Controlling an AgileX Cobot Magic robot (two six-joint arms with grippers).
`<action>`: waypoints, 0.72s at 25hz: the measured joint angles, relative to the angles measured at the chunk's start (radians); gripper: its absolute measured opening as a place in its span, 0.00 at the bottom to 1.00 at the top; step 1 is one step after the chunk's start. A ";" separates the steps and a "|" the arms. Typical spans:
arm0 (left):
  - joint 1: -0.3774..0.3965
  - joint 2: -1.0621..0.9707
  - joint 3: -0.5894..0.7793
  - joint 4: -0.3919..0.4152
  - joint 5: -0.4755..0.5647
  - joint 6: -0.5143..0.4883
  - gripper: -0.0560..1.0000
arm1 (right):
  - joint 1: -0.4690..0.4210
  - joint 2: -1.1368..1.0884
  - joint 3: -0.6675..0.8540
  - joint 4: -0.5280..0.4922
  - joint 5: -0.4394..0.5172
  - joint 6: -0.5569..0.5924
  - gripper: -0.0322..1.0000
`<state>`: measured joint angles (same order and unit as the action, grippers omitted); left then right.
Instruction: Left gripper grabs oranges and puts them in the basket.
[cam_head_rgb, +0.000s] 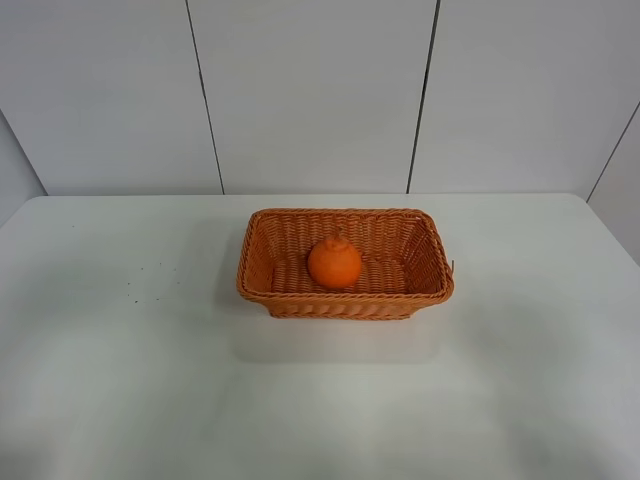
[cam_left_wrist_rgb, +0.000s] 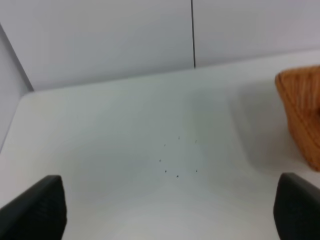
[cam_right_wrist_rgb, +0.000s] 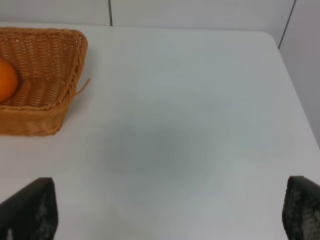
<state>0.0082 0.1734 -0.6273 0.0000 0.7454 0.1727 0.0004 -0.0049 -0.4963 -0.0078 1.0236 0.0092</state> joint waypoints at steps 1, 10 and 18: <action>0.000 -0.017 0.000 0.000 0.015 -0.005 0.93 | 0.000 0.000 0.000 0.000 0.000 0.000 0.70; 0.000 -0.122 0.000 0.000 0.095 -0.035 0.93 | 0.000 0.000 0.000 0.000 0.000 0.000 0.70; 0.000 -0.128 0.000 0.000 0.170 -0.047 0.93 | 0.000 0.000 0.000 0.000 0.000 0.000 0.70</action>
<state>0.0082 0.0453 -0.6273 0.0000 0.9153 0.1255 0.0004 -0.0049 -0.4963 -0.0078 1.0236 0.0092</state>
